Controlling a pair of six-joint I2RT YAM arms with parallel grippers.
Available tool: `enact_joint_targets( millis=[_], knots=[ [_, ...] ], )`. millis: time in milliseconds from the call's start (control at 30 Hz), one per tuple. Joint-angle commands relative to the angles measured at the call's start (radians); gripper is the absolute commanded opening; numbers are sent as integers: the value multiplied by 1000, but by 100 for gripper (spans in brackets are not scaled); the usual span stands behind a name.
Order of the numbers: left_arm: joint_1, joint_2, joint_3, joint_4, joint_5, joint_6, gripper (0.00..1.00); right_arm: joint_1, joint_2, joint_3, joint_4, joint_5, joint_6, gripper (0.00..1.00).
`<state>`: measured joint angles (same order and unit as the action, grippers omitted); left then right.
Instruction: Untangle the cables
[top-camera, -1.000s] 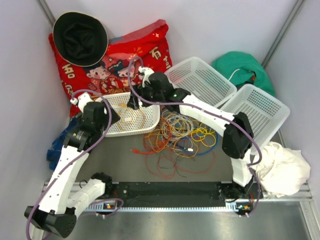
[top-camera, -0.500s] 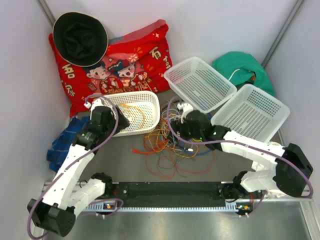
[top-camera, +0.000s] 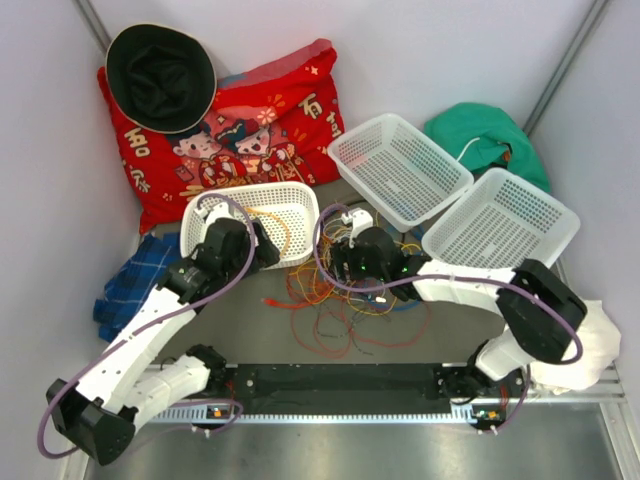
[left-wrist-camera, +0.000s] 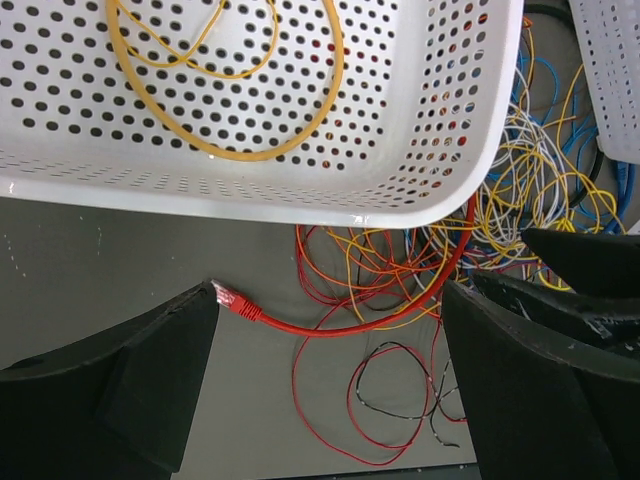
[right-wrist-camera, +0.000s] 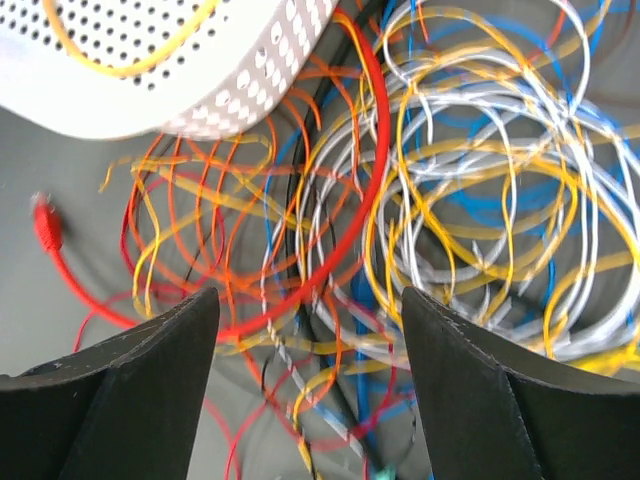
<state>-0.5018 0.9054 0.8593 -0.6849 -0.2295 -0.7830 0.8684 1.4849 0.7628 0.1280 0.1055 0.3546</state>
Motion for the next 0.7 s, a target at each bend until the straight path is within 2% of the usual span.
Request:
enact_joint_targets(
  millis=[0,167,200,267,300,367,400,467,500,567,600,667],
  knots=[
    [-17,0,17,-10,-56,-21,97,4,89,85,139,29,-69,72],
    [-18,12,35,-31,-70,-21,97,1,208,156,220,33,-65,69],
    [-20,13,40,-36,-79,-18,97,0,233,176,213,37,-63,66],
    [-20,13,46,-44,-85,-15,97,-2,280,213,212,45,-54,55],
    [-20,12,47,-48,-88,-15,97,-6,282,210,223,49,-46,40],
    [-20,6,46,-47,-93,-13,97,-6,273,184,264,51,-26,31],
    [-20,6,47,-48,-93,-13,97,-8,243,173,269,45,-22,23],
    [-18,-2,46,-44,-93,-18,97,-8,183,116,263,63,-8,16],
    [-20,-5,43,-39,-90,-19,97,-6,101,95,250,72,0,0],
    [-20,-13,30,-16,-80,-22,97,-5,5,35,184,80,26,0],
    [-21,-16,24,-4,-76,-22,97,3,-111,15,155,91,35,0],
    [-23,-19,8,39,-42,-15,97,40,-228,-11,63,155,30,0]
  ],
)
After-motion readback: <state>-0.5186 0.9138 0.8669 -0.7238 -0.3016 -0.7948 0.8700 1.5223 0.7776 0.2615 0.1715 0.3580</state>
